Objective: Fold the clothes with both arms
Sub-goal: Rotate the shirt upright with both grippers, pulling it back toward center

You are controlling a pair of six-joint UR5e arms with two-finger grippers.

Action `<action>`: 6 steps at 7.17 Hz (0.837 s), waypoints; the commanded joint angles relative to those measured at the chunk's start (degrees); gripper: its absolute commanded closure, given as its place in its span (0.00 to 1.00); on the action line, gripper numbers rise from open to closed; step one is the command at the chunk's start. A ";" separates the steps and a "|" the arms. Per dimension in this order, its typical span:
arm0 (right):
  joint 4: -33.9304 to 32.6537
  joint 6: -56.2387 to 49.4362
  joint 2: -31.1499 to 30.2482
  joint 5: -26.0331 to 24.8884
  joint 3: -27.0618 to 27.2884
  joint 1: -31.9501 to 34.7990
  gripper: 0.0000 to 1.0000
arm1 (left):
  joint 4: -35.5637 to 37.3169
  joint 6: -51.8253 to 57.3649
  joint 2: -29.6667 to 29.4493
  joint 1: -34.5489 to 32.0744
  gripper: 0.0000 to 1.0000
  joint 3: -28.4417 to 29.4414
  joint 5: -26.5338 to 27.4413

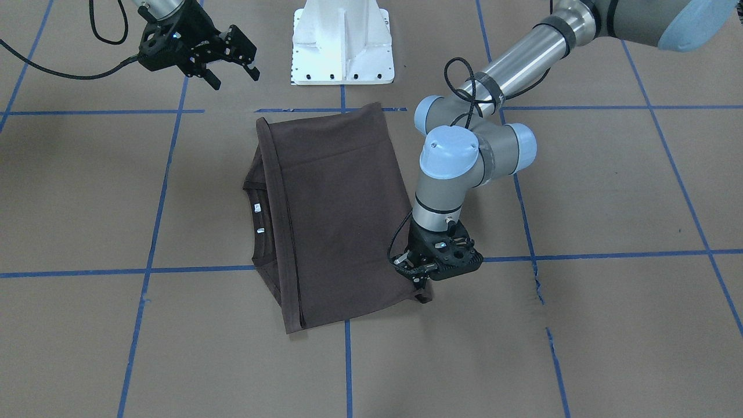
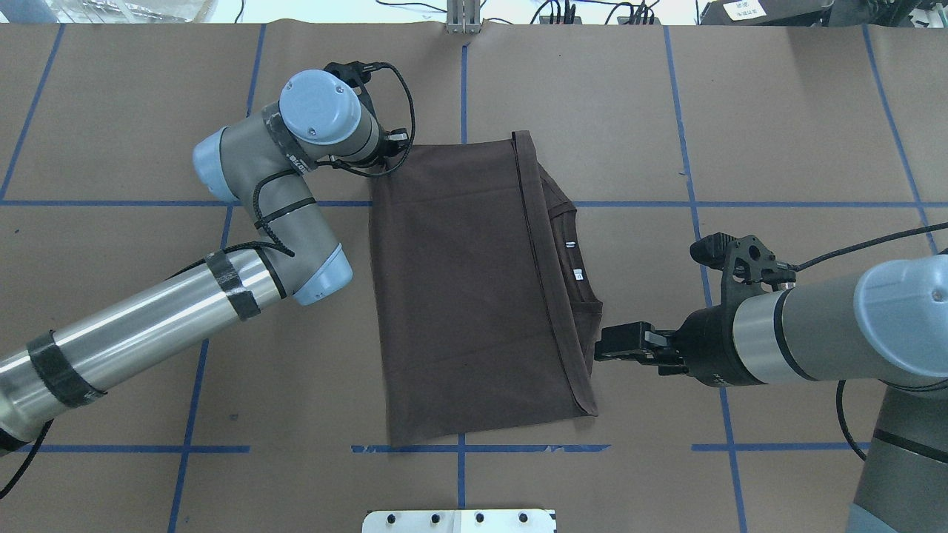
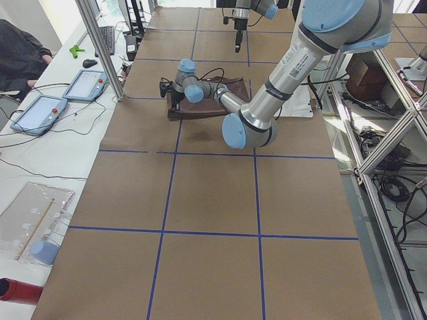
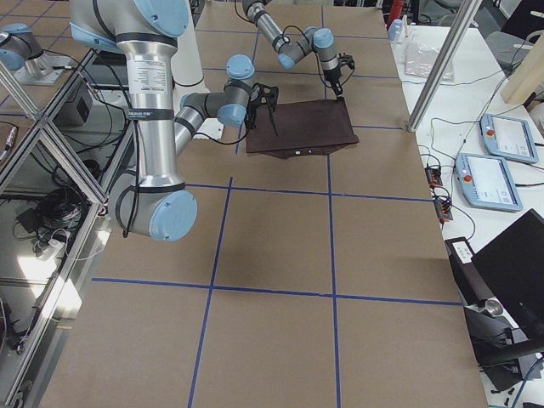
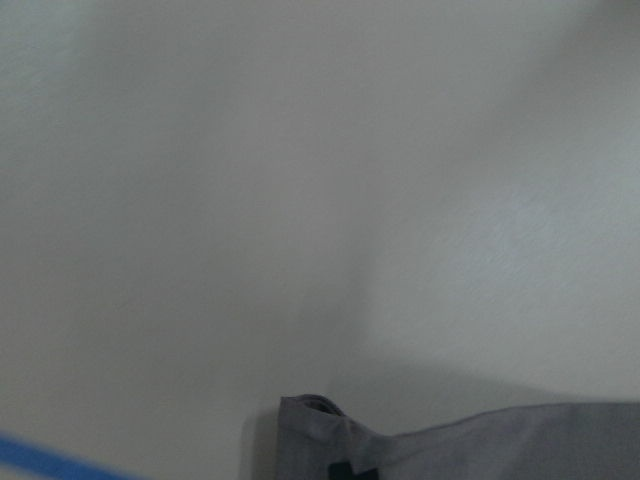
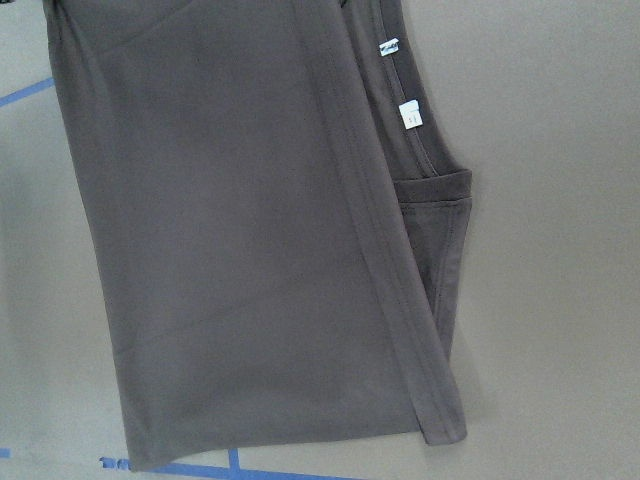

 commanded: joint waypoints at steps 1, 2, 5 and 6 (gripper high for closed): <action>0.00 0.00 0.17 -0.10 -0.15 -0.30 0.00 | -11.82 5.24 -4.17 -0.53 1.00 11.45 4.48; 0.00 0.00 1.04 -0.45 -0.16 -0.30 0.00 | -12.31 6.03 -4.19 -0.96 1.00 12.11 5.28; -0.52 -0.52 2.28 -0.98 -3.04 0.48 0.00 | -12.40 6.39 -4.27 -1.05 0.00 11.85 6.87; -0.70 -0.70 2.45 -1.07 -4.88 0.93 0.00 | -12.31 7.00 -4.53 -1.93 0.00 11.24 6.35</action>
